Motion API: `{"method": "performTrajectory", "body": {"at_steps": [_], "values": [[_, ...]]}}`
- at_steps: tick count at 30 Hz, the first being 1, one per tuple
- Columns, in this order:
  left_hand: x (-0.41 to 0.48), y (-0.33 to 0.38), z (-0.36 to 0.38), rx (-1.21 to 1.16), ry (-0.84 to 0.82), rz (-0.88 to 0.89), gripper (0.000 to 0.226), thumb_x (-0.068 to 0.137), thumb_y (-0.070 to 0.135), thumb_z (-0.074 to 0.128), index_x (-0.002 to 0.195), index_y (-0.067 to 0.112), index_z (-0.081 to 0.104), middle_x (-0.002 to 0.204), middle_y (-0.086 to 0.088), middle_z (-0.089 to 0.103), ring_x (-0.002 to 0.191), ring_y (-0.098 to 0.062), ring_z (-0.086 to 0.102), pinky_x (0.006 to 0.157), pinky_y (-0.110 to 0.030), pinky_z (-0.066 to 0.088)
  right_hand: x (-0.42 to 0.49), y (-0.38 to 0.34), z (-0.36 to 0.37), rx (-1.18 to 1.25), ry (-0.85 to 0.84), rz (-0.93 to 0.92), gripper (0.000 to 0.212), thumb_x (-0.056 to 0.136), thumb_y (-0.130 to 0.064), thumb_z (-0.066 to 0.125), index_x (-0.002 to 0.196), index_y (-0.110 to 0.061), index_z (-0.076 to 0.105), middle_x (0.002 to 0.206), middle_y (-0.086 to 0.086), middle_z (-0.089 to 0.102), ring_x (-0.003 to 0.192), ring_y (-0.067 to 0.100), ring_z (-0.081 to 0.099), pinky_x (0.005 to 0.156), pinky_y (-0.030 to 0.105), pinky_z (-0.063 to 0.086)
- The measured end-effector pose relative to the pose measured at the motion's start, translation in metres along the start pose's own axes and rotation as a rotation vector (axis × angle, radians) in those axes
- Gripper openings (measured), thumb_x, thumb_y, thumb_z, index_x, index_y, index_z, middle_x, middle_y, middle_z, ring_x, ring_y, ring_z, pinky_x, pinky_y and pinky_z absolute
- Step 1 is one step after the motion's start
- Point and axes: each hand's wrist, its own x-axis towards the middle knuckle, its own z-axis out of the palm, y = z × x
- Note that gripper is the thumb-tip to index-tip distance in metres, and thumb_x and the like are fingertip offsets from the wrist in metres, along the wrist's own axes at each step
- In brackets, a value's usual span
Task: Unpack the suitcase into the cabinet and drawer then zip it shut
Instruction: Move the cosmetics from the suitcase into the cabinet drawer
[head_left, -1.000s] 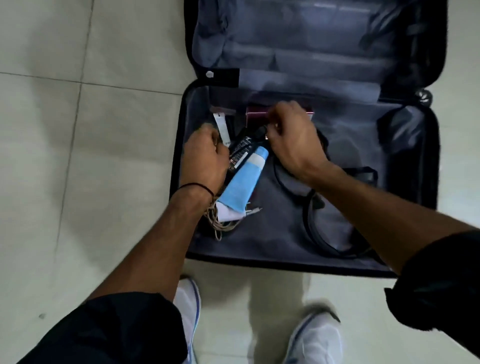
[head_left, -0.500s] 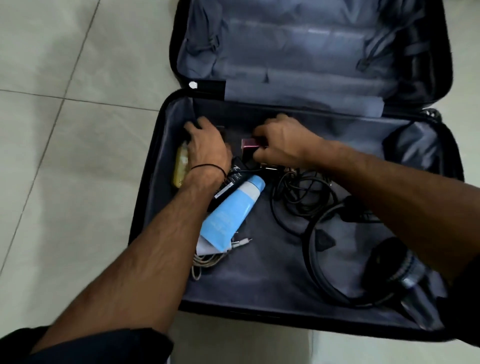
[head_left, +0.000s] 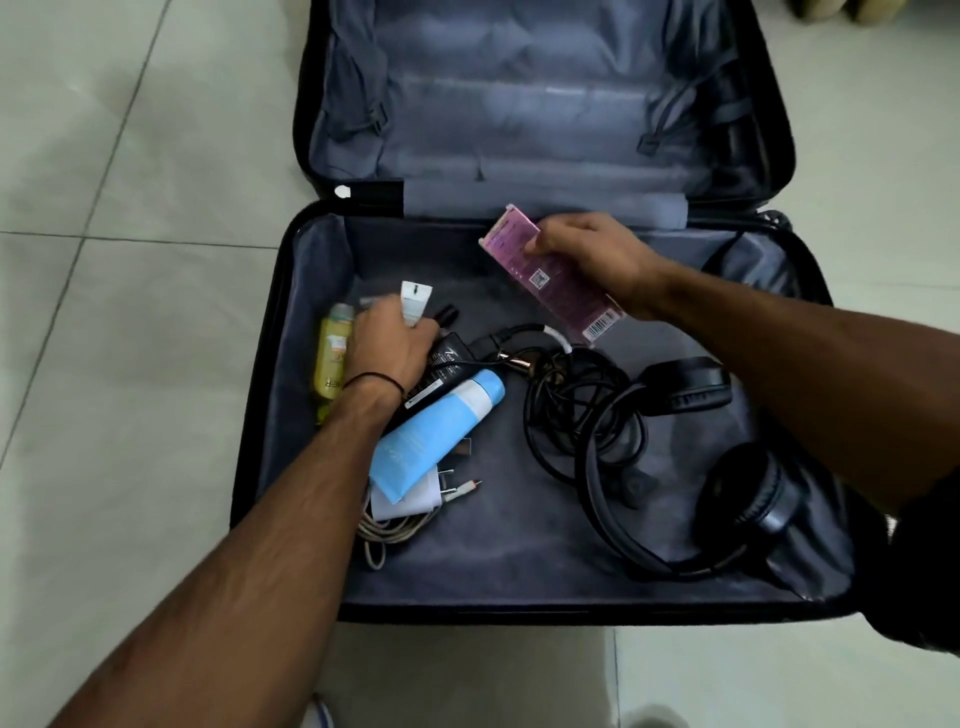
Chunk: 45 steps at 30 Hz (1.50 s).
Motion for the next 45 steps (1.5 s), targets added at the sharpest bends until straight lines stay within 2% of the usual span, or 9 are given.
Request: {"method": "performTrajectory", "body": {"at_steps": [3, 8, 13, 22, 30, 33, 36, 41, 45], "values": [[-0.005, -0.005, -0.004, -0.117, 0.029, 0.012, 0.024, 0.088, 0.024, 0.058, 0.094, 0.0, 0.062, 0.096, -0.019, 0.066, 0.09, -0.034, 0.06, 0.071, -0.032, 0.038, -0.006, 0.005, 0.001, 0.161, -0.066, 0.006, 0.017, 0.09, -0.02, 0.06, 0.098, -0.005, 0.061, 0.097, 0.034, 0.068, 0.073, 0.035, 0.066, 0.068, 0.041, 0.056], [-0.011, 0.002, -0.016, -0.258, 0.199, -0.014, 0.025, 0.081, 0.032, 0.058, 0.086, 0.007, 0.06, 0.084, -0.011, 0.066, 0.08, -0.031, 0.061, 0.07, -0.036, 0.048, -0.018, 0.008, -0.005, 0.259, -0.226, 0.135, 0.044, 0.091, -0.019, 0.051, 0.131, -0.001, 0.043, 0.096, 0.02, 0.068, 0.078, 0.036, 0.071, 0.072, 0.042, 0.06], [-0.011, 0.007, -0.045, -0.109, 0.307, -0.035, 0.022, 0.081, 0.026, 0.063, 0.088, 0.005, 0.065, 0.094, -0.019, 0.069, 0.087, -0.037, 0.063, 0.071, -0.036, 0.044, -0.024, 0.004, 0.006, 0.265, -0.267, 0.188, 0.032, 0.081, -0.003, 0.057, 0.111, -0.008, 0.044, 0.079, 0.01, 0.054, 0.06, 0.021, 0.059, 0.065, 0.041, 0.057], [-0.04, -0.015, -0.051, 0.122, 0.289, 0.156, 0.022, 0.092, 0.019, 0.056, 0.101, 0.0, 0.058, 0.104, -0.026, 0.062, 0.095, -0.043, 0.057, 0.075, -0.043, 0.036, -0.019, -0.018, 0.065, -0.276, -0.155, 0.05, 0.011, 0.085, -0.004, 0.061, 0.095, -0.003, 0.056, 0.073, 0.01, 0.061, 0.05, 0.018, 0.054, 0.047, 0.028, 0.049], [-0.056, -0.024, -0.041, -0.055, 0.196, 0.212, 0.023, 0.091, 0.027, 0.063, 0.074, 0.014, 0.055, 0.086, -0.02, 0.065, 0.08, -0.04, 0.06, 0.072, -0.042, 0.049, -0.019, -0.022, 0.056, -0.411, -0.079, 0.078, 0.015, 0.091, -0.01, 0.062, 0.102, -0.004, 0.054, 0.077, 0.007, 0.063, 0.052, 0.015, 0.056, 0.048, 0.027, 0.052], [-0.033, -0.018, -0.04, 0.084, -0.007, 0.235, 0.022, 0.087, 0.033, 0.068, 0.084, 0.012, 0.068, 0.094, -0.014, 0.068, 0.094, -0.034, 0.062, 0.082, -0.038, 0.049, -0.022, -0.015, 0.047, -0.415, -0.048, 0.114, 0.012, 0.088, -0.009, 0.064, 0.094, -0.006, 0.054, 0.077, 0.009, 0.064, 0.051, 0.016, 0.056, 0.047, 0.027, 0.051], [-0.027, -0.003, -0.034, 0.196, -0.24, 0.209, 0.034, 0.081, 0.04, 0.075, 0.066, 0.02, 0.052, 0.083, -0.009, 0.064, 0.084, -0.029, 0.062, 0.067, -0.029, 0.038, -0.028, -0.011, 0.042, -0.43, -0.064, 0.146, 0.023, 0.087, -0.008, 0.064, 0.106, -0.003, 0.052, 0.081, 0.01, 0.065, 0.055, 0.018, 0.058, 0.052, 0.031, 0.051], [-0.043, 0.008, -0.037, 0.018, 0.084, 0.225, 0.04, 0.079, 0.047, 0.075, 0.074, 0.009, 0.063, 0.082, -0.01, 0.063, 0.078, -0.027, 0.059, 0.072, -0.038, 0.047, -0.035, -0.012, 0.035, -0.468, -0.098, 0.139, 0.025, 0.09, -0.01, 0.064, 0.111, -0.004, 0.053, 0.084, 0.009, 0.067, 0.062, 0.018, 0.06, 0.056, 0.031, 0.053], [-0.078, 0.008, -0.02, 0.26, -0.13, 0.247, 0.044, 0.075, 0.06, 0.072, 0.073, 0.019, 0.057, 0.09, -0.012, 0.063, 0.085, -0.033, 0.06, 0.065, -0.035, 0.038, -0.037, -0.01, 0.031, -0.463, -0.098, 0.156, 0.028, 0.089, -0.012, 0.066, 0.113, -0.005, 0.053, 0.087, 0.01, 0.071, 0.06, 0.017, 0.062, 0.052, 0.03, 0.052]]}}
